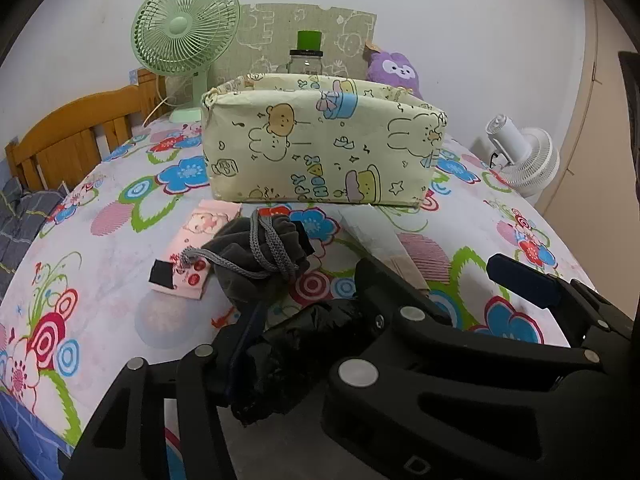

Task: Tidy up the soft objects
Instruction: 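Grasp the black drawstring bag with the left tool while the right grasps the white-and-brown roll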

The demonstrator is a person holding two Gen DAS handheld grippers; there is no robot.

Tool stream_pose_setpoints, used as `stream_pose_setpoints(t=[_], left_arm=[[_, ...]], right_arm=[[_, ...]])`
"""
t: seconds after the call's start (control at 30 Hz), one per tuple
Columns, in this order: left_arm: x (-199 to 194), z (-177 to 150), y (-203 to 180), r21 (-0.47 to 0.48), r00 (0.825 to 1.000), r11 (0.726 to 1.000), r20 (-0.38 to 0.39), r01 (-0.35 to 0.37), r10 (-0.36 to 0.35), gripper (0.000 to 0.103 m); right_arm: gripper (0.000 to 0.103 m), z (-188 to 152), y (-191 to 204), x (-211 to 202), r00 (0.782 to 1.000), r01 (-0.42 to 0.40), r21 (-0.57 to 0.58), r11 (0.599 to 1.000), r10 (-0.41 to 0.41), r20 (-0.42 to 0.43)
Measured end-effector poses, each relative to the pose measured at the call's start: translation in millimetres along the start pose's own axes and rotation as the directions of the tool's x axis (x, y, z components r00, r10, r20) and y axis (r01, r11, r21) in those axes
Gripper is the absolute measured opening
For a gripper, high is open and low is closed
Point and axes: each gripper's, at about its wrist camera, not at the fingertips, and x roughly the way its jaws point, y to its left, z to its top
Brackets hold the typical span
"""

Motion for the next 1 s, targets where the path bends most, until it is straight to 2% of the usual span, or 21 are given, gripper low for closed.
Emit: stream_pose_setpoints(t=[0.33, 0.7, 1.0], left_arm=[[5.1, 13.2, 7.4, 0.000, 1.000, 1.000, 0.007, -0.021, 0.021, 0.061], [21.4, 23.7, 11.9, 0.004, 0.999, 0.999, -0.031, -0.041, 0.041, 0.061], [27.5, 24.9, 10.7, 0.016, 0.997, 0.999, -0.053, -0.052, 0.052, 0.061]], right_arm=[[0.099, 12.8, 4.4, 8.1, 1.000, 0.001, 0.002, 1.000, -0.001, -0.002], [0.078, 22.3, 2.9, 30.9, 0.998, 0.021, 0.011, 1.000, -0.021, -0.066], [0.048, 23.7, -0.6, 46.8, 0.992, -0.008, 0.030, 1.000, 0.012, -0.126]])
